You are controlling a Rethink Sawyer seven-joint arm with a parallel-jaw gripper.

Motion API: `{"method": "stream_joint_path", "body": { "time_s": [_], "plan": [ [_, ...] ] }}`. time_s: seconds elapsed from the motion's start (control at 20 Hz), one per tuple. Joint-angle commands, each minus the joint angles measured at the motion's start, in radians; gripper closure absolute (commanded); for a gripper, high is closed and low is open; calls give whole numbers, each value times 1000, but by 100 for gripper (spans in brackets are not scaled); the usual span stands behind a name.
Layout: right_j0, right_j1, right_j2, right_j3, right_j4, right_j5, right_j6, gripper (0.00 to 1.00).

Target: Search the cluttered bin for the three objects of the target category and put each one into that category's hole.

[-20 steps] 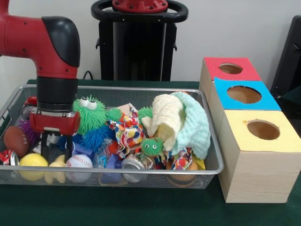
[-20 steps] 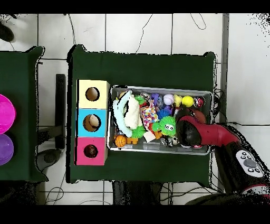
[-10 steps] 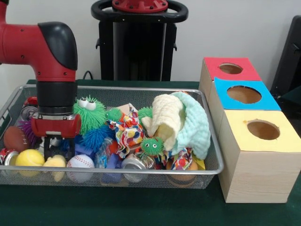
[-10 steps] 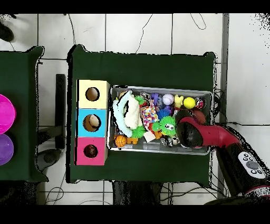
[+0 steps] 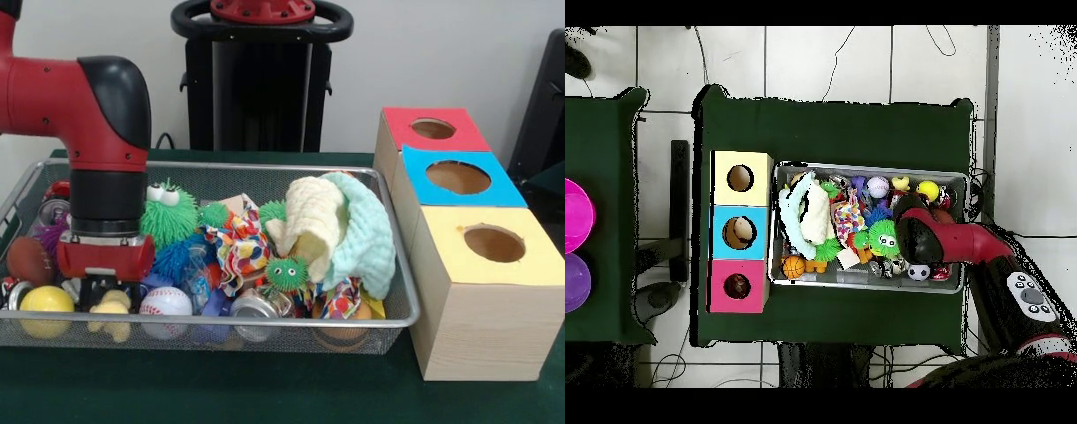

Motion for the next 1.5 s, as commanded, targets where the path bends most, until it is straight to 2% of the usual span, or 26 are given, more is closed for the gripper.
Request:
{"method": "stream_joint_path", "body": {
  "time_s": [0.05, 0.35, 0.4, 0.8, 1.05, 1.3, 1.5],
  "plan": [
    [-48, 112, 113, -137, -64, -48, 2, 0],
    [-39, 109, 101, -132, -53, -57, 18, 0],
    [-37, 108, 97, -132, -52, -57, 19, 100],
    [-20, 101, 71, -130, -43, -50, 27, 100],
    [-9, 70, 57, -103, -17, 0, 28, 100],
    [13, -173, 39, 81, 81, 181, 30, 100],
    [39, -283, 22, 140, 137, 270, 40, 100]
  ]
}}
